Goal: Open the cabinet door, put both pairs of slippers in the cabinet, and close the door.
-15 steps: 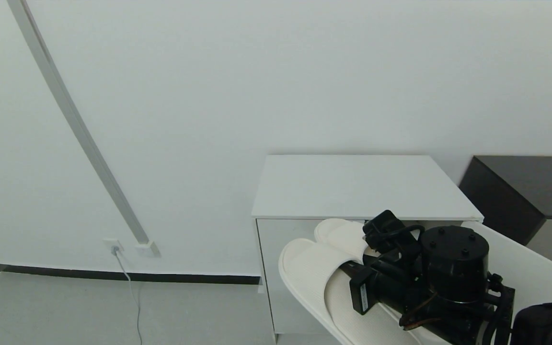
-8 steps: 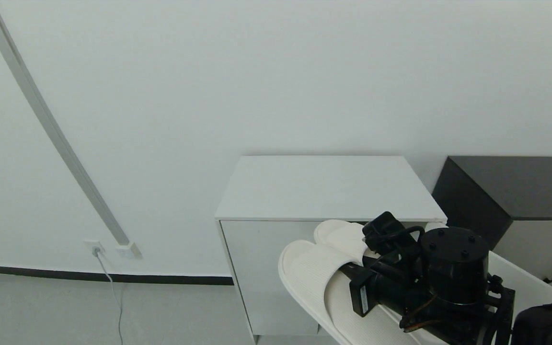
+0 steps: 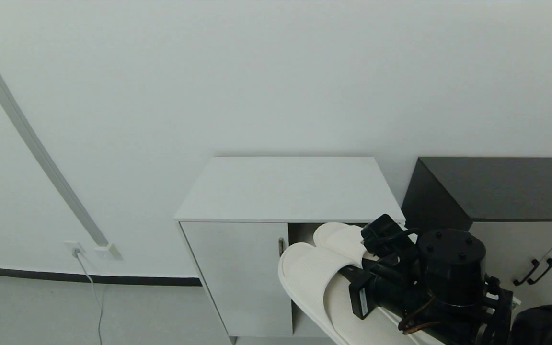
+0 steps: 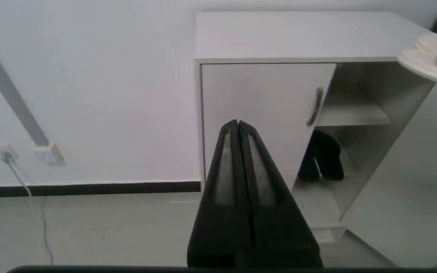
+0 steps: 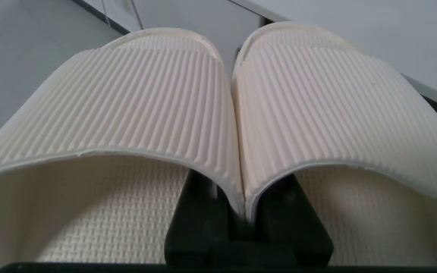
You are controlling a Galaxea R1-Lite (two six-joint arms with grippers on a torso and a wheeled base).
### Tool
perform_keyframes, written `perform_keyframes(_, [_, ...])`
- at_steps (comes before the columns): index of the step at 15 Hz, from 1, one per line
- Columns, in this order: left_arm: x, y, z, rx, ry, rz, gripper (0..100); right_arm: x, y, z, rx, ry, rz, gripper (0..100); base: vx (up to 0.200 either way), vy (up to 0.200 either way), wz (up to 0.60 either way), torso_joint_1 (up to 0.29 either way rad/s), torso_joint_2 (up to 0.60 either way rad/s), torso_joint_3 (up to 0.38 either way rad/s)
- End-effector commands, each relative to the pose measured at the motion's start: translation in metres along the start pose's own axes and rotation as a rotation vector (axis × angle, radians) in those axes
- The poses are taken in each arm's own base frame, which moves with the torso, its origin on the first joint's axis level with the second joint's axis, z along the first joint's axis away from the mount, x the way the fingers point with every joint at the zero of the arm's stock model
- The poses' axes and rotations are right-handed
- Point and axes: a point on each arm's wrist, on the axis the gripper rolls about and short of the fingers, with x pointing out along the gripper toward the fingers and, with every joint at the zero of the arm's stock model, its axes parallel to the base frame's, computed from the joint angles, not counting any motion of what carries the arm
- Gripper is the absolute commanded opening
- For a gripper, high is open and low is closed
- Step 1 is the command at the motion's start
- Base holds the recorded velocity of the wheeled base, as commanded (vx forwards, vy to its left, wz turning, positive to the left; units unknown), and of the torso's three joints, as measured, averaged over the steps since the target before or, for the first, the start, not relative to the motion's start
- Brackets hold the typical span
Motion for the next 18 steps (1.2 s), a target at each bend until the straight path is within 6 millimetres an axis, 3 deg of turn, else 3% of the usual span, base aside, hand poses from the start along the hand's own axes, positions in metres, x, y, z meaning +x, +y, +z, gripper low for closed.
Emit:
perform_keyframes(1, [0.000, 0.000, 0.000, 0.000, -0.001, 0.000, 0, 0.001, 0.000, -0.001, 0.000, 0.004, 0.000, 0, 0.000, 0.000, 0.00, 0.000, 0.00, 0.000])
perform_keyframes(13, [0.000, 0.000, 0.000, 0.000, -0.001, 0.000, 0, 0.006, 0.000, -0.011, 0.000, -0.061, 0.003, 0, 0.000, 0.000, 0.00, 0.000, 0.00, 0.000])
perform_keyframes(18, [0.000, 0.000, 0.000, 0.000, -0.001, 0.000, 0, 0.006, 0.000, -0.012, -0.002, -0.058, 0.002, 0, 0.000, 0.000, 0.00, -0.137, 0.31, 0.162])
